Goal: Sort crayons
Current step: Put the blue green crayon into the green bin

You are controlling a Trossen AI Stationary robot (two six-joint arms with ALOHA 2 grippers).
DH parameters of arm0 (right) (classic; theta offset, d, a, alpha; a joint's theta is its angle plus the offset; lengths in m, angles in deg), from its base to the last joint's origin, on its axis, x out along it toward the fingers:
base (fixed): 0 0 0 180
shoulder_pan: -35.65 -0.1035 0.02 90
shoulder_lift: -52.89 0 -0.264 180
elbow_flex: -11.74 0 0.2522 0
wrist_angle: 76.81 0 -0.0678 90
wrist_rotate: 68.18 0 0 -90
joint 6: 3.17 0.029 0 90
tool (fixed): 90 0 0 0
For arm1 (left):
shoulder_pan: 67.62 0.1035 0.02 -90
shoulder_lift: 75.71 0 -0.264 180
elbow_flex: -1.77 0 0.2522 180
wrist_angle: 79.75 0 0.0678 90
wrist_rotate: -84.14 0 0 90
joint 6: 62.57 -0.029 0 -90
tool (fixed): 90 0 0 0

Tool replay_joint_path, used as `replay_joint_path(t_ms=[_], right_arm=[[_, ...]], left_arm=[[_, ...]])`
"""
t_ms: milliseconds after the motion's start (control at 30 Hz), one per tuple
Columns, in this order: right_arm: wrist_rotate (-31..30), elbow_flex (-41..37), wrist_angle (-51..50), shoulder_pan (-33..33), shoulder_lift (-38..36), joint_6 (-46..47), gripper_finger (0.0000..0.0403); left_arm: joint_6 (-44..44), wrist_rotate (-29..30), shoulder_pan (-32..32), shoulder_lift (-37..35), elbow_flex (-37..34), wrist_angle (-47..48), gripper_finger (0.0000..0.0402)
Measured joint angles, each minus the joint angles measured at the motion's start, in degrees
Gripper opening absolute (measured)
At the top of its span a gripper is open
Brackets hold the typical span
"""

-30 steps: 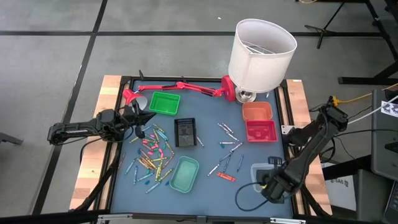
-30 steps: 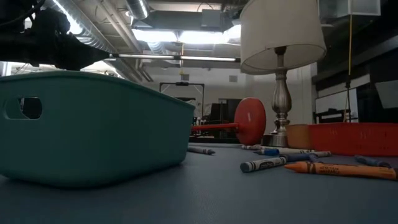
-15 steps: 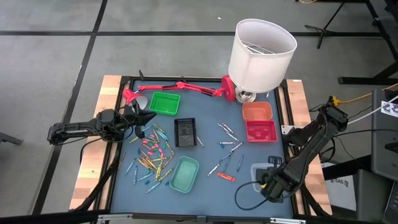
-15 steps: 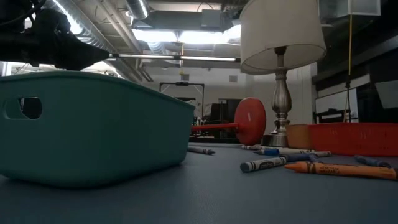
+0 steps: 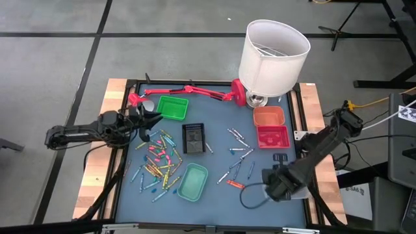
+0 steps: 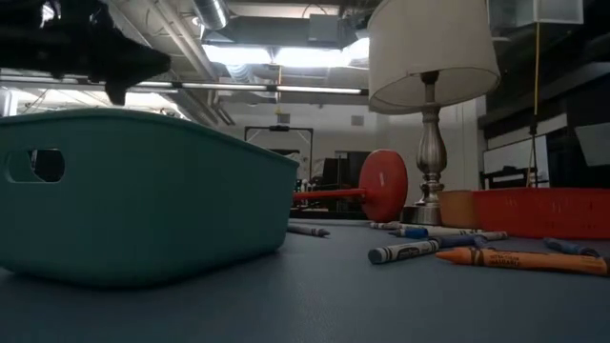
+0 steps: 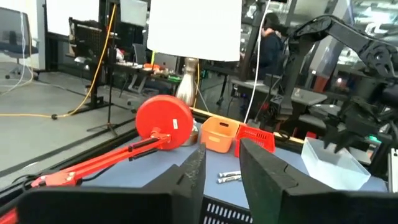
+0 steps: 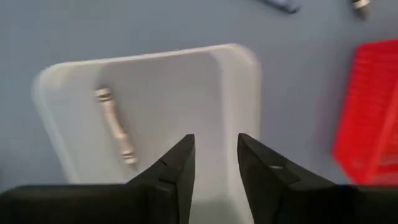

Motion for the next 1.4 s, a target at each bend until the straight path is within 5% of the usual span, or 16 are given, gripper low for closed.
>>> replay_joint_path(t_ms=[167, 533, 1400], right_arm=[[0.0, 0.0, -4.2, 7.56, -0.01, -11.8, 0.0117], [-1.26, 0.0, -5.02, 19.07, -0.01, -21.41, 0.0117], [-2.01, 0.0, 14.09, 20.34, -0.01, -26.09, 0.0117]], left_arm=[[-0.52, 0.0, 0.0, 11.8, 7.15, 6.46, 0.0079], [5.16, 0.04, 0.04, 32.06, 25.75, 46.75, 0.0079], [8.31, -1.86, 4.14, 53.66, 25.52, 52.89, 0.0078]])
